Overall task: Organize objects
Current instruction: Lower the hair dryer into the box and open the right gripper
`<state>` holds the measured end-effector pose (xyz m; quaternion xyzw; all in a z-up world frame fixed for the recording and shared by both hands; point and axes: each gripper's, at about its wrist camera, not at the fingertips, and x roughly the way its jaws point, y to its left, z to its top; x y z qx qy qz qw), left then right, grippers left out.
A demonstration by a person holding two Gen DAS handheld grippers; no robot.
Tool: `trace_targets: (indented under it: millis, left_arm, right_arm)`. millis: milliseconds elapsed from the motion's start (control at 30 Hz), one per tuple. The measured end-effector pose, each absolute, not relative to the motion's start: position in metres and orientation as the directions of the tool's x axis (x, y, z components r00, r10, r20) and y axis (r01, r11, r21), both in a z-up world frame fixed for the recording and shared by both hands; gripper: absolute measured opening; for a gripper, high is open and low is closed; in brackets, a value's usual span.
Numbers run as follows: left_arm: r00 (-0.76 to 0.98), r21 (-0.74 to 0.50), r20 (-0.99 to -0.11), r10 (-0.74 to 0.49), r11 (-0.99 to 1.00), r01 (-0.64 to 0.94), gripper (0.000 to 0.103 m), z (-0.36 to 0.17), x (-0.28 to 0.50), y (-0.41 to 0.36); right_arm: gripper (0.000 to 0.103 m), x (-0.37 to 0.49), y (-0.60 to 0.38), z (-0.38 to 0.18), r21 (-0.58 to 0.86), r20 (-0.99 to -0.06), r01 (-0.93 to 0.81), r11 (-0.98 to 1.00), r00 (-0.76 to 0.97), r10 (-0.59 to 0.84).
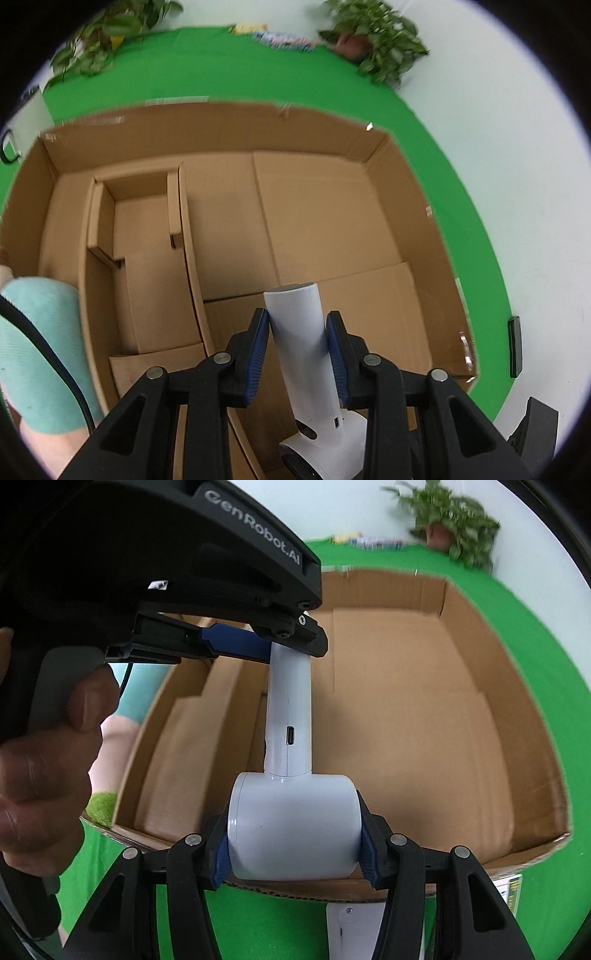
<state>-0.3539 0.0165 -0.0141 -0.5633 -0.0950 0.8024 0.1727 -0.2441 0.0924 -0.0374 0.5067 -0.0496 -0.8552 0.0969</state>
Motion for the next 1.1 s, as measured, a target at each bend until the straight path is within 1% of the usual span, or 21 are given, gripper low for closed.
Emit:
trace_targets:
  millis: [167, 300, 433, 667, 833, 967, 1100]
  left_arm:
    - [-0.262, -0.358, -0.887, 0.381, -0.924, -0.133, 0.031, -0.034, -0.36, 0.009]
    - [-0.26, -0.347, -0.891, 0.372, -0.928, -0.136, 0.03, -0.036, -0.363, 0.01]
    - [-0.258, -0.336, -0.897, 0.358, -0.933, -0.129, 0.03, -0.036, -0.365, 0.01]
    - [-0.256, -0.336, -0.9, 0.354, -0.935, -0.113, 0.031, -0.033, -0.364, 0.01]
    - [-0.272, -0.322, -0.899, 0.344, -0.939, -0.123, 0.031, -0.024, -0.358, 0.008]
    - [-0.284, -0.309, -0.898, 0.337, -0.941, -0.141, 0.031, -0.015, -0.355, 0.006]
    - [-0.28, -0.297, -0.903, 0.327, -0.944, -0.146, 0.031, -0.017, -0.353, 0.003]
  right_arm:
    - [0.052, -0.256, 0.088, -0.049, 0.197, -0.892, 0.118, -0.973, -0.39, -0.228]
    - [0.054, -0.265, 0.081, -0.052, 0.216, -0.911, 0.137, -0.967, -0.329, -0.25]
    - [0.058, -0.268, 0.082, -0.048, 0.263, -0.9, 0.161, -0.951, -0.314, -0.302]
    - [0.058, -0.27, 0.1, -0.033, 0.353, -0.853, 0.185, -0.917, -0.34, -0.397]
    - [0.058, -0.275, 0.1, -0.028, 0.365, -0.842, 0.191, -0.911, -0.35, -0.41]
    - [0.061, -0.284, 0.102, -0.025, 0.404, -0.832, 0.19, -0.895, -0.33, -0.446]
    - [0.061, -0.291, 0.096, -0.02, 0.396, -0.836, 0.202, -0.896, -0.325, -0.442]
